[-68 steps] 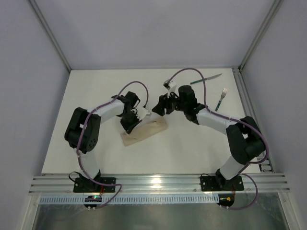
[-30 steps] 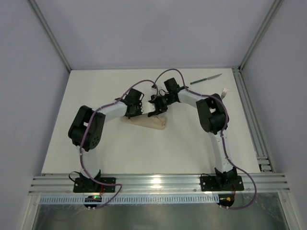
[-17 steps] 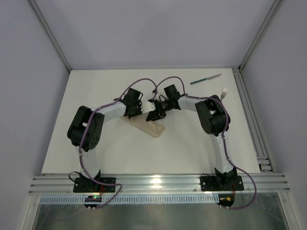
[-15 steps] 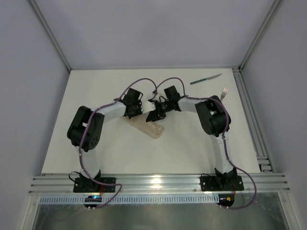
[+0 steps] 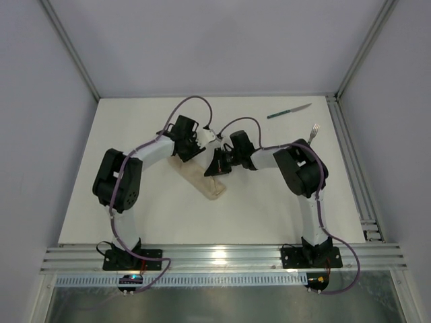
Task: Fold the napkin into a case and place the utensils inside
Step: Rotate the smaller rectangle-folded napkin at the center of the board, then pick up the smaller rectangle-folded napkin from the center of the board.
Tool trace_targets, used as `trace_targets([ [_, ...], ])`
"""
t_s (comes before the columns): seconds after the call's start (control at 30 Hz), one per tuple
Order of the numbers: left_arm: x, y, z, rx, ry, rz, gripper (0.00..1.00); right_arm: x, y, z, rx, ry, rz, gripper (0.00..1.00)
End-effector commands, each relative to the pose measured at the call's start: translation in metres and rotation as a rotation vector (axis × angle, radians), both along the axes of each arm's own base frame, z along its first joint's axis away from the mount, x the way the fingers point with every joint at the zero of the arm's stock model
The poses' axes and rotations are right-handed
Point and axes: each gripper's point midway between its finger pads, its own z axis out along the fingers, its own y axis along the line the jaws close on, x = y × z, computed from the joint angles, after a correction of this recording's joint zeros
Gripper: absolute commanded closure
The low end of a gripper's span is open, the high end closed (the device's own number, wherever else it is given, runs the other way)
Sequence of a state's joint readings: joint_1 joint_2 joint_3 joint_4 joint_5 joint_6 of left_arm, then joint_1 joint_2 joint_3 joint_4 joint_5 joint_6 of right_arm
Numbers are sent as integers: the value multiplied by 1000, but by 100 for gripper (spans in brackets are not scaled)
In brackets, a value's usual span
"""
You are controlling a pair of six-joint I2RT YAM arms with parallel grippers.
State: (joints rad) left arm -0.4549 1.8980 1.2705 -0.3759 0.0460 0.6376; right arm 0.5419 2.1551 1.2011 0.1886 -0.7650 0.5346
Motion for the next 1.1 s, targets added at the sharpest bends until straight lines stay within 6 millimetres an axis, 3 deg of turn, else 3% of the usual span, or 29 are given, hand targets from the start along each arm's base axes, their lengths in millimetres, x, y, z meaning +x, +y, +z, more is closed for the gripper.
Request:
trace_targets([
  [0.0,5,0,55,-179,17,131,59,-4,-28,-45,-182,3,-127,96],
  [0.07,2,3,76,-301,68,179,54,-5,-30,-45,-191,-15,-135,96],
  [0.13,-5,19,82,-354,122,240,48,-4,-28,-39,-188,-35,-136,96],
  [0.3,-31,26,57,-393,276,303,41,-7,-28,-29,-210,-103,-136,96],
  [0.43,-36,23,34,-410,341,336,37,-6,-25,-14,-190,-147,-149,96],
  [0.57,-29,17,25,-454,354,350,14,-9,-23,-13,-178,-145,-153,96],
  [0.63,-25,17,19,-454,350,356,12,-11,-21,-14,-171,-140,-147,96],
  [0.73,-19,20,4,-411,361,363,18,-12,-17,-14,-154,-135,-130,96],
  [0.9,-34,18,-16,-396,461,345,50,-11,-10,-12,-123,-126,-106,96],
  [1.07,-36,16,-17,-410,453,326,63,-11,0,-16,-86,-95,-75,76],
])
